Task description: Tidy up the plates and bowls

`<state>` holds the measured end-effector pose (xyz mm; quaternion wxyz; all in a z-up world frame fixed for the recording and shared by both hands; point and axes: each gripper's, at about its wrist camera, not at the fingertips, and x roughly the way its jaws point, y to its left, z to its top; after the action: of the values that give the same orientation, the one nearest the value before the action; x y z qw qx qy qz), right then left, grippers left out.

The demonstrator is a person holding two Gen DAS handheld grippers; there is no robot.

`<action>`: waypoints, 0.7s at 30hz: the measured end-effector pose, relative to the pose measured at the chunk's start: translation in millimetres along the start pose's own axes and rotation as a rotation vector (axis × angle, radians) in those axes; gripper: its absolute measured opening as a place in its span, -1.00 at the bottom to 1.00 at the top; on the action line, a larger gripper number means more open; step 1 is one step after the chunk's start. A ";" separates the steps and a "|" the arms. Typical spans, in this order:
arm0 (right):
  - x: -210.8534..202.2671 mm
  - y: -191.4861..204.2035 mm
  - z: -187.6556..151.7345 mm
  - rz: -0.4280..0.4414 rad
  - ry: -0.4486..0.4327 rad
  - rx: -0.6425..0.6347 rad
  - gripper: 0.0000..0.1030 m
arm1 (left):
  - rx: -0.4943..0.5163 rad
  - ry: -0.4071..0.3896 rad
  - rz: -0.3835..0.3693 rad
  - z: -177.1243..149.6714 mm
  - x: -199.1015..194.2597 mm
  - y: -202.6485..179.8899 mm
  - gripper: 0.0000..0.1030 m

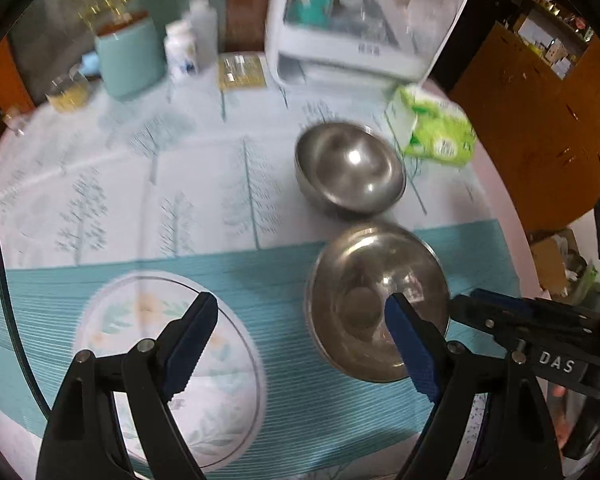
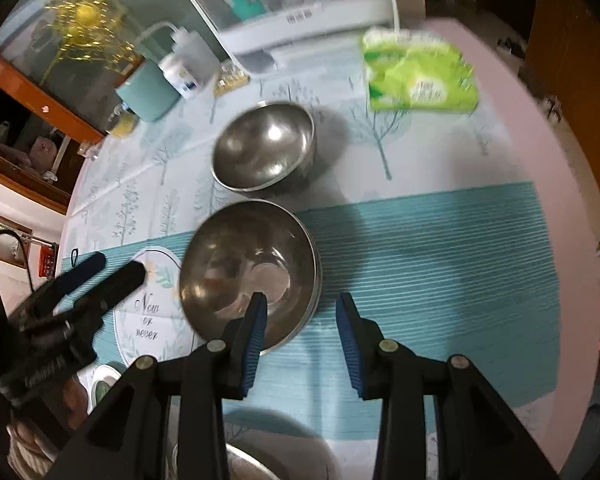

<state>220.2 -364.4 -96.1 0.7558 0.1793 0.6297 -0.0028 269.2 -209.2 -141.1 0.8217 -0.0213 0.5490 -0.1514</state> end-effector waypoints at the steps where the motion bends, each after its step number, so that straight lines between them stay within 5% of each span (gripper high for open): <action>1: 6.6 -2.5 1.8 0.004 0.017 0.010 -0.30 | -0.004 0.015 -0.009 0.0 6.1 -0.3 0.63; 4: 20.0 -6.1 4.8 0.009 0.046 0.027 -0.30 | -0.027 0.058 -0.037 0.5 20.1 1.6 0.47; 7: 28.3 -8.4 5.3 0.003 0.072 0.034 -0.31 | -0.059 0.115 -0.092 0.9 32.7 6.9 -0.03; 11: 36.1 -10.6 3.9 0.043 0.106 0.046 -0.72 | -0.095 0.178 -0.137 -1.1 46.7 13.5 -0.48; 13: 36.6 -12.1 3.9 0.048 0.107 0.052 -0.72 | -0.099 0.186 -0.144 -1.6 49.6 14.0 -0.74; 21: 29.7 -13.3 -2.9 0.067 0.106 0.047 -0.73 | -0.060 0.158 -0.135 -3.7 33.1 7.5 -0.82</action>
<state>220.5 -369.5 -128.4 0.7165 0.2180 0.6624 0.0174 279.1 -210.6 -173.7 0.7627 -0.0708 0.6137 -0.1913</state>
